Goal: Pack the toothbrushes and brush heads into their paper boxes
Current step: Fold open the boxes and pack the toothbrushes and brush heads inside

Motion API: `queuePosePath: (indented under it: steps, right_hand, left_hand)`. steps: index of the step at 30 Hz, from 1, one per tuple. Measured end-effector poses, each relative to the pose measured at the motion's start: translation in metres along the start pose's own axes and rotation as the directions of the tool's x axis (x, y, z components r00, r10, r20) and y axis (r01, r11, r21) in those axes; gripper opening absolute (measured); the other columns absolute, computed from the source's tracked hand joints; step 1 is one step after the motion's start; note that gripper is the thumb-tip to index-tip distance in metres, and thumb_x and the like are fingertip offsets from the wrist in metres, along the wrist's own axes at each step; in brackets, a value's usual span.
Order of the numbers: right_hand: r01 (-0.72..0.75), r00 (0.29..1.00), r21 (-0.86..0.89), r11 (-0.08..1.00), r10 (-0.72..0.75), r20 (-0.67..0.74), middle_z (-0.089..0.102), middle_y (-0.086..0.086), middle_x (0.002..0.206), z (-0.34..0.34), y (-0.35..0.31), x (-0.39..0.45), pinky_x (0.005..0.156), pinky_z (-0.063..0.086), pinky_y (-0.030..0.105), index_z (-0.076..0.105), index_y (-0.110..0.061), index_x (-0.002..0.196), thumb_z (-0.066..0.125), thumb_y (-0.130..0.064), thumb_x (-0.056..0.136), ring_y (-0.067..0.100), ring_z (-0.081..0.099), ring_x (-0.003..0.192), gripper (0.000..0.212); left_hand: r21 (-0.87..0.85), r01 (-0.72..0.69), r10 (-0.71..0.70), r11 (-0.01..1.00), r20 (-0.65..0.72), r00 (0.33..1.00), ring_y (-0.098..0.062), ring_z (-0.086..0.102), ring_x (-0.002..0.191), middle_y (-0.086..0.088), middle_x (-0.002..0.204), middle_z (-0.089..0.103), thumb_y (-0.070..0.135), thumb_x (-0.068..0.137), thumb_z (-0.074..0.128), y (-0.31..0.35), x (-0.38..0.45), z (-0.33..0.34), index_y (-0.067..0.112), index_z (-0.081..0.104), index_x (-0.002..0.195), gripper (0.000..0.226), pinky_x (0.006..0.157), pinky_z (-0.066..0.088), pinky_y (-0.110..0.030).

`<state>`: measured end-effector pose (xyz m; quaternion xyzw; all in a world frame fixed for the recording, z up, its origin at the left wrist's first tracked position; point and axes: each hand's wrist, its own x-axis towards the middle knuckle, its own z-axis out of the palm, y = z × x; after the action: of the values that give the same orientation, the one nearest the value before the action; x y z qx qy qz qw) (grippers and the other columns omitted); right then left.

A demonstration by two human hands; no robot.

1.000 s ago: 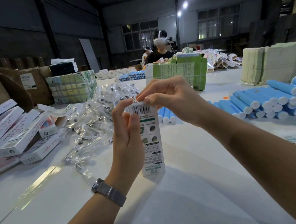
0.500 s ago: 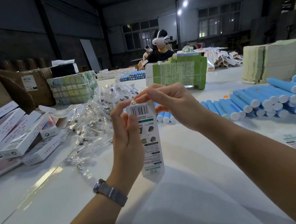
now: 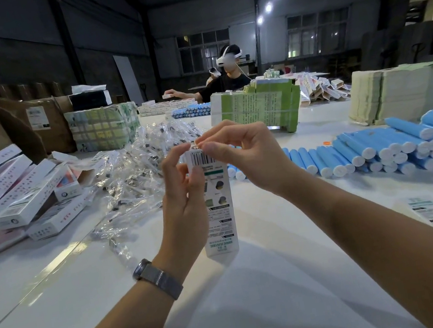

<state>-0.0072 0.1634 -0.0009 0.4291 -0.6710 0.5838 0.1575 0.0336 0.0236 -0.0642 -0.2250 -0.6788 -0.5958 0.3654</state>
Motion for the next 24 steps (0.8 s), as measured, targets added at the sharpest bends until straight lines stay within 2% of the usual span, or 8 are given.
queuePosePath:
  steps: [3, 5, 7, 10, 13, 15, 20, 24]
  right_hand:
    - [-0.035, 0.999, -0.139, 0.990, 0.034, -0.008, 0.066, 0.001, 0.106, 0.001, 0.004, -0.002, 0.078, 0.059, 0.035, 0.072, -0.018, 0.099, 0.070, -0.016, 0.089, 0.018, 0.063, 0.101, 0.010]
    - [-0.084, 0.996, -0.268, 0.960, 0.083, -0.015, 0.058, 0.000, 0.114, 0.000, 0.004, -0.003, 0.086, 0.057, 0.041, 0.070, -0.023, 0.107, 0.075, -0.027, 0.085, 0.018, 0.058, 0.106, 0.023]
    - [-0.108, 0.993, -0.394, 0.913, 0.115, -0.005, 0.051, -0.004, 0.117, 0.000, 0.002, -0.004, 0.090, 0.054, 0.035, 0.068, -0.026, 0.114, 0.078, -0.038, 0.080, 0.012, 0.054, 0.106, 0.038]
    - [-0.121, 0.992, -0.444, 0.888, 0.117, -0.036, 0.050, -0.007, 0.110, 0.006, -0.002, -0.007, 0.081, 0.048, 0.014, 0.064, -0.024, 0.121, 0.078, -0.041, 0.079, 0.003, 0.055, 0.097, 0.048]
    - [-0.169, 0.984, -0.449, 0.877, 0.129, -0.119, 0.059, -0.001, 0.109, 0.001, -0.013, -0.011, 0.074, 0.050, 0.017, 0.056, -0.019, 0.132, 0.068, -0.036, 0.080, 0.005, 0.061, 0.090, 0.056]
    - [-0.227, 0.974, -0.482, 0.846, 0.193, -0.121, 0.060, -0.002, 0.105, -0.014, -0.027, -0.013, 0.066, 0.050, 0.019, 0.055, -0.016, 0.132, 0.065, -0.029, 0.086, 0.004, 0.061, 0.083, 0.049]
    - [-0.302, 0.932, -0.795, 0.526, 0.339, -0.129, 0.063, -0.003, 0.094, -0.081, -0.068, -0.033, 0.065, 0.044, 0.026, 0.067, -0.021, 0.102, 0.054, -0.035, 0.091, 0.017, 0.057, 0.083, 0.022]
    - [-0.418, 0.809, -0.892, 0.174, 0.517, -0.278, 0.065, 0.003, 0.097, -0.149, -0.090, -0.069, 0.080, 0.048, 0.037, 0.065, -0.017, 0.096, 0.047, -0.038, 0.091, 0.026, 0.058, 0.091, 0.028]
  left_hand:
    - [-0.049, 0.019, -0.018, 0.999, 0.016, 1.000, -0.014, 0.069, 0.091, 0.011, 0.103, 0.068, 0.018, 0.101, 0.036, -0.003, 0.001, -0.002, 0.051, 0.045, 0.125, 0.042, 0.073, 0.057, -0.028]
    - [-0.050, 0.029, -0.029, 0.998, 0.001, 1.000, -0.016, 0.070, 0.095, 0.011, 0.109, 0.069, 0.018, 0.099, 0.036, -0.003, 0.002, -0.004, 0.055, 0.048, 0.125, 0.047, 0.073, 0.057, -0.026]
    - [-0.059, 0.039, -0.039, 0.997, 0.000, 0.999, -0.016, 0.070, 0.100, 0.006, 0.116, 0.068, 0.018, 0.098, 0.038, -0.004, 0.002, -0.005, 0.054, 0.050, 0.127, 0.048, 0.075, 0.058, -0.028]
    - [-0.112, 0.066, -0.061, 0.992, 0.054, 0.997, -0.022, 0.069, 0.105, 0.001, 0.122, 0.068, 0.015, 0.098, 0.037, -0.003, 0.000, -0.002, 0.049, 0.045, 0.136, 0.051, 0.080, 0.061, -0.039]
    - [-0.127, 0.042, -0.030, 0.991, 0.094, 0.995, -0.022, 0.070, 0.104, 0.003, 0.121, 0.068, 0.025, 0.099, 0.041, 0.001, -0.003, 0.000, 0.049, 0.044, 0.135, 0.044, 0.076, 0.061, -0.037]
    - [-0.094, -0.002, 0.011, 0.996, 0.096, 0.995, -0.020, 0.070, 0.104, 0.004, 0.120, 0.066, 0.039, 0.097, 0.045, 0.001, -0.003, 0.000, 0.054, 0.046, 0.129, 0.035, 0.075, 0.061, -0.036]
    - [-0.053, -0.067, 0.070, 0.996, 0.074, 0.995, -0.012, 0.068, 0.090, 0.009, 0.106, 0.063, 0.043, 0.093, 0.046, -0.019, 0.001, -0.005, 0.055, 0.048, 0.120, 0.029, 0.064, 0.061, -0.033]
    - [-0.034, 0.027, -0.024, 0.999, 0.082, 0.996, 0.001, 0.066, 0.080, 0.014, 0.096, 0.065, 0.039, 0.090, 0.050, -0.035, 0.006, -0.008, 0.052, 0.056, 0.109, 0.024, 0.059, 0.058, -0.019]
